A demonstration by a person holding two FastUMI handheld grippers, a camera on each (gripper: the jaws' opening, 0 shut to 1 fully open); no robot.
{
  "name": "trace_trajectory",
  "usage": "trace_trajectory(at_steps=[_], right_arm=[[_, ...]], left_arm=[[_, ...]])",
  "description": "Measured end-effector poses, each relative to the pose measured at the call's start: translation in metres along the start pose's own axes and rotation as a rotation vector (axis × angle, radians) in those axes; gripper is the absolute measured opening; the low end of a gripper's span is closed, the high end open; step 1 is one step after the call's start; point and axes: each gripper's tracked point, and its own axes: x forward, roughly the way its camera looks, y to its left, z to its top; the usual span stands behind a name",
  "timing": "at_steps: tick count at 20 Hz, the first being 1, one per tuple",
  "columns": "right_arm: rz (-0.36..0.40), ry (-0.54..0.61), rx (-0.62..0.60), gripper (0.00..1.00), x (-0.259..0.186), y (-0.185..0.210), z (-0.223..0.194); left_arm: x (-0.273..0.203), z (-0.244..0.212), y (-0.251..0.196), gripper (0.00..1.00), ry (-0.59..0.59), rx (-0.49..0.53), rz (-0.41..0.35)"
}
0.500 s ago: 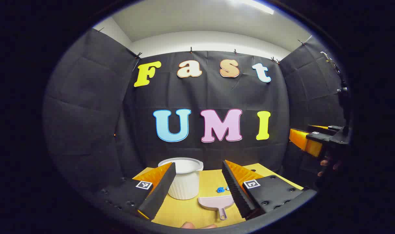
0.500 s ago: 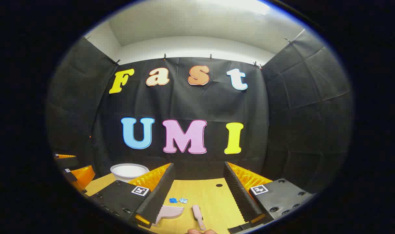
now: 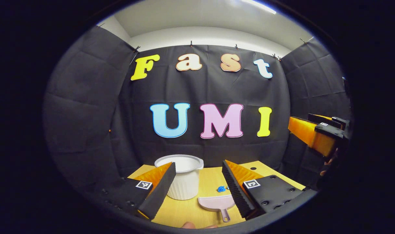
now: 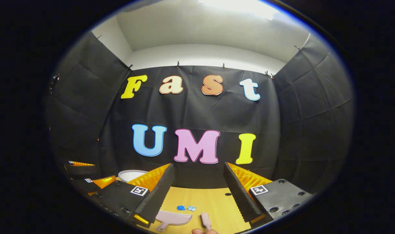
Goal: Pick up the small broom and dustpan from the desktop, sweep the trash into the dustpan with the broom, and then empty the trash into the garbage bin.
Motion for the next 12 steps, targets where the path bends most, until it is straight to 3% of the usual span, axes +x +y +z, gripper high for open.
trace_trajectory(at_steps=[2, 6, 12], right_arm=[[0.020, 0.030, -0.031, 0.98, 0.014, 0.000, -0.016], [0.029, 0.058, 0.020, 0.98, 0.031, -0.007, -0.032], [0.044, 0.094, -0.081, 0.96, 0.043, -0.019, -0.061]], left_arm=[[0.010, 0.003, -0.006, 0.84, -0.012, 0.008, 0.002], [0.032, 0.008, -0.015, 0.84, -0.030, 0.034, -0.007], [0.060, -0.005, -0.030, 0.84, -0.010, 0.003, -0.022]])
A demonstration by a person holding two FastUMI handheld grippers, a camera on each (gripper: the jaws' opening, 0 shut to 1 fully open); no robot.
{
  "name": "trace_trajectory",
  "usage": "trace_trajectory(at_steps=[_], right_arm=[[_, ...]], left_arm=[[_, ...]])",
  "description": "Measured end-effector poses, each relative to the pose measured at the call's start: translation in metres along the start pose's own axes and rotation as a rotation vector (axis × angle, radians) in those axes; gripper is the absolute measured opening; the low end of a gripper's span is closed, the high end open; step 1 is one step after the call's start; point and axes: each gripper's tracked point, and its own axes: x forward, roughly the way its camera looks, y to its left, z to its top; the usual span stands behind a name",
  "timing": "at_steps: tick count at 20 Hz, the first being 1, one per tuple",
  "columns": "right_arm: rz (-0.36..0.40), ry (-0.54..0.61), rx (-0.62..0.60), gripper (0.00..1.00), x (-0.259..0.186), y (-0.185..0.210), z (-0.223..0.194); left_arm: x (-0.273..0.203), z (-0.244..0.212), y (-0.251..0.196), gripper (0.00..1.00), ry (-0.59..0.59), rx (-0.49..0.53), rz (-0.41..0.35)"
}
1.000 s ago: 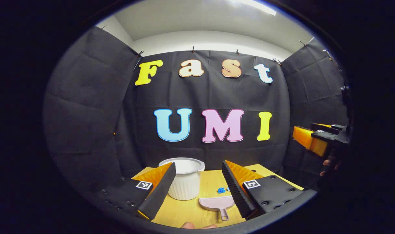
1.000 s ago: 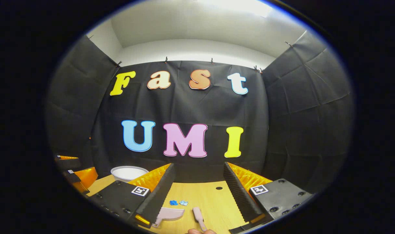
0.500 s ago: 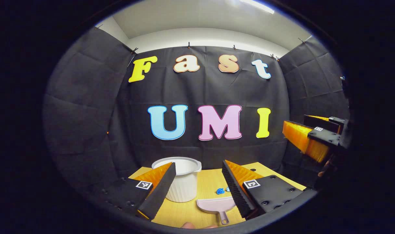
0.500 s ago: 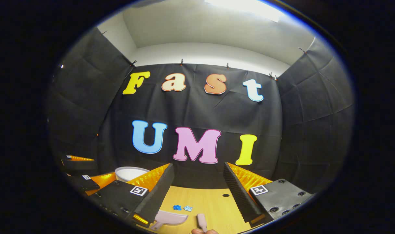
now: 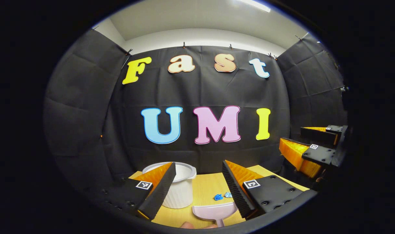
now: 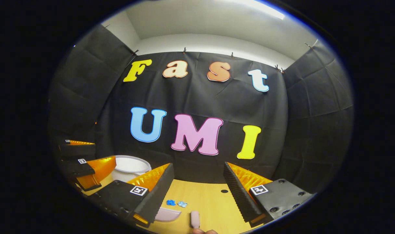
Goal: Pick up the small broom and dustpan from the desktop, sweep the trash into the dustpan with the broom, and then empty the trash into the garbage bin.
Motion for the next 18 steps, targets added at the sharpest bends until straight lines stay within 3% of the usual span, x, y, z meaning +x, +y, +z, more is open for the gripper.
trace_trajectory(at_steps=[4, 10, 13, 18], right_arm=[[0.017, -0.014, -0.008, 0.99, 0.002, -0.003, -0.004], [0.010, 0.011, 0.018, 0.98, 0.012, -0.010, -0.014], [0.005, 0.034, 0.019, 0.99, 0.015, -0.015, -0.024], [0.035, 0.114, 0.032, 0.99, 0.015, -0.014, -0.047]], left_arm=[[0.005, 0.007, -0.013, 0.84, -0.043, -0.073, -0.046], [0.016, -0.008, -0.003, 0.84, 0.018, -0.113, 0.029], [0.015, -0.012, 0.002, 0.84, 0.026, -0.082, 0.060], [0.009, -0.018, -0.013, 0.84, 0.032, -0.016, 0.041]])
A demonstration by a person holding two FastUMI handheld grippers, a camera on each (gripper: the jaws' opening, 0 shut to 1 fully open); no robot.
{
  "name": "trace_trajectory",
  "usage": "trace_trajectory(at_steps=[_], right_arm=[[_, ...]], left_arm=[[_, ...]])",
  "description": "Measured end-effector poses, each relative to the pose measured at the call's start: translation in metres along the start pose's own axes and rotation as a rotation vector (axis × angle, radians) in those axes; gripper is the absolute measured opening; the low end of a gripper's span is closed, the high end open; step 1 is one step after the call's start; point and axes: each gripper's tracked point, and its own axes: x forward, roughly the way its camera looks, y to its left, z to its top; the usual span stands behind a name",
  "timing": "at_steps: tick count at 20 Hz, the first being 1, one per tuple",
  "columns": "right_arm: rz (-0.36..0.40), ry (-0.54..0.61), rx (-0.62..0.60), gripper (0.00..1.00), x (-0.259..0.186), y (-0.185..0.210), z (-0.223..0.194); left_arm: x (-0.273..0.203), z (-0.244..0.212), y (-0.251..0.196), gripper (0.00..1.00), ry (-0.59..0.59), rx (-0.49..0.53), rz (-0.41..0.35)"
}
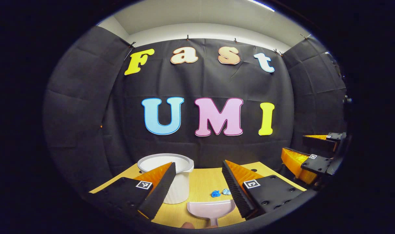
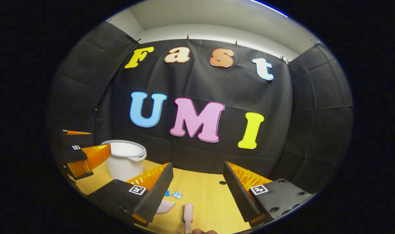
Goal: Pick up the small broom and dustpan from the desktop, sweep the trash into the dustpan with the broom, and then empty the trash into the garbage bin.
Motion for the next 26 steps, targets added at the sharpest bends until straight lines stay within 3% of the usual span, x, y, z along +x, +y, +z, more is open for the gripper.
trace_trajectory(at_steps=[6, 10, 15, 18, 22, 26], right_arm=[[0.016, -0.003, -0.002, 0.99, 0.005, -0.009, -0.002], [0.032, -0.003, -0.013, 0.97, 0.017, -0.014, -0.009], [0.047, 0.023, -0.027, 0.98, 0.031, -0.024, -0.028], [0.088, 0.057, -0.028, 0.98, 0.041, -0.026, -0.049], [0.125, 0.168, 0.004, 0.99, 0.049, -0.036, -0.094], [0.075, 0.331, 0.111, 0.99, 0.038, -0.055, -0.148]], left_arm=[[0.003, -0.002, -0.011, 0.84, 0.013, 0.015, 0.012], [0.016, -0.033, -0.017, 0.84, 0.116, 0.032, 0.014], [0.025, -0.109, -0.026, 0.84, 0.341, 0.008, 0.020], [0.020, -0.170, -0.035, 0.84, 0.543, -0.010, 0.032], [0.003, -0.243, -0.059, 0.82, 0.900, -0.083, 0.018], [-0.003, -0.298, -0.068, 0.80, 1.078, -0.116, 0.008]])
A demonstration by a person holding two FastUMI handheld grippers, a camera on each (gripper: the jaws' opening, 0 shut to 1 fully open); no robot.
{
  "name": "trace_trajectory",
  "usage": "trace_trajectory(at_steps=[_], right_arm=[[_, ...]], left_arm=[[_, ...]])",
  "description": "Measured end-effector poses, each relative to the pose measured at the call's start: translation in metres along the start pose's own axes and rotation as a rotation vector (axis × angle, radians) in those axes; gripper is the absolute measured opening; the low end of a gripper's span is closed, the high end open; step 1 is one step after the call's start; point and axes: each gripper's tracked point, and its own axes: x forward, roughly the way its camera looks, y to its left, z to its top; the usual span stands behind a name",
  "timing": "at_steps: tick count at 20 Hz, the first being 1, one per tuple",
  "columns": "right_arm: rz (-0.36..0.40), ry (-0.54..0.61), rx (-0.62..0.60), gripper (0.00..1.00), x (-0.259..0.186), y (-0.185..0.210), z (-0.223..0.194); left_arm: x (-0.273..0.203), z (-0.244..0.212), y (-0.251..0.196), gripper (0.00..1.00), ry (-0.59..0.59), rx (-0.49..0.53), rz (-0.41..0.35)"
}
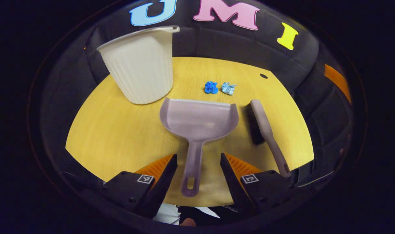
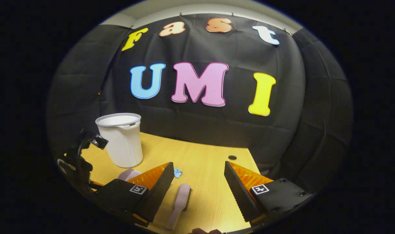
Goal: Pick up the small broom and dustpan from the desktop, sweep the trash into the dustpan with the broom, and then empty the trash into the garbage bin.
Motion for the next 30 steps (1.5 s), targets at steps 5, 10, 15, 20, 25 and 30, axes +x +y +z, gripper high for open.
trace_trajectory(at_steps=[5, 10, 15, 20, 25, 30], right_arm=[[-0.023, 0.162, 0.105, 0.99, 0.005, -0.015, -0.042], [-0.035, 0.193, 0.085, 0.99, 0.011, -0.023, -0.053], [0.030, 0.274, 0.009, 1.00, 0.010, -0.005, -0.074], [0.065, 0.427, 0.018, 1.00, 0.006, 0.005, -0.104], [0.114, 0.650, 0.101, 0.99, 0.002, 0.028, -0.133], [0.100, 0.930, 0.108, 0.98, 0.002, 0.040, -0.182]], left_arm=[[0.031, 0.000, 0.008, 0.72, 0.134, 0.025, 0.035], [0.043, 0.012, 0.007, 0.53, 0.215, 0.035, 0.053], [0.051, 0.018, 0.007, 0.32, 0.256, 0.073, 0.037], [0.049, 0.017, 0.008, 0.30, 0.280, 0.072, 0.012], [0.049, 0.018, 0.008, 0.31, 0.270, 0.072, 0.001], [0.045, 0.008, 0.009, 0.31, 0.233, 0.041, -0.033]])
